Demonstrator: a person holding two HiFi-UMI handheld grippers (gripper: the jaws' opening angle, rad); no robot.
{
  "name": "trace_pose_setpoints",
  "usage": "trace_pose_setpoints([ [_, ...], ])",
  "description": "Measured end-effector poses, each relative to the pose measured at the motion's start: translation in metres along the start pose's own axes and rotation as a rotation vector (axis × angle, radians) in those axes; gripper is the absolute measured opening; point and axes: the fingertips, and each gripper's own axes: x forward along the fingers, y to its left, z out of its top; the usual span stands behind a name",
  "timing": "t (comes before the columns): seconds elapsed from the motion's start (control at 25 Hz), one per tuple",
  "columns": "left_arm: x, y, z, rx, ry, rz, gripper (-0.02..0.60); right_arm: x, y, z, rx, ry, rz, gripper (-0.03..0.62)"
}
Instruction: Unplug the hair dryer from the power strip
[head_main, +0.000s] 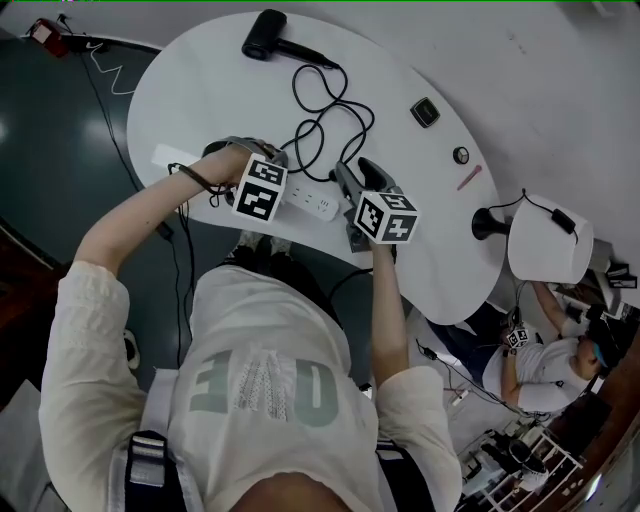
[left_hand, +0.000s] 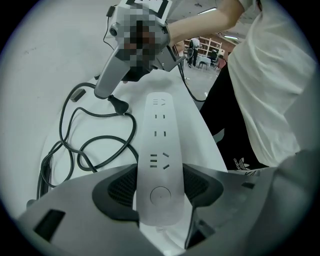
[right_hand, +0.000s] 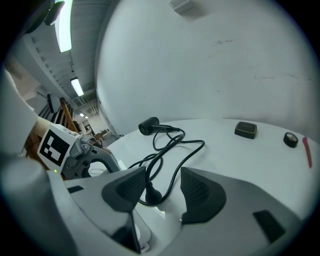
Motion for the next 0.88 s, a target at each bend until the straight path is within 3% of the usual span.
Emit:
trace_pose_setpoints([
  [0.12, 0.000, 0.000, 0.000, 0.006, 0.017, -0.009, 0.265, -0.003, 0.001, 0.004, -0.042, 0.000, -0.019, 0.207],
  [0.4, -0.001, 0.000, -0.001, 0.009, 0.057, 0.004, 0.265, -0.015, 0.005, 0.029, -0.030, -0.071, -0.013, 0.212],
  [0.76, -0.037, 0.019, 0.014, -0.108, -0.047, 0.063, 0.272, -0.035, 0.018, 0.075, -0.116, -0.158, -0.003, 0.212],
  [0.88, -0.067, 0.037, 0.029, -0.146, -0.129, 0.113, 0.270, -0.043, 0.027, 0.102, -0.153, -0.204, -0.008, 0.210],
])
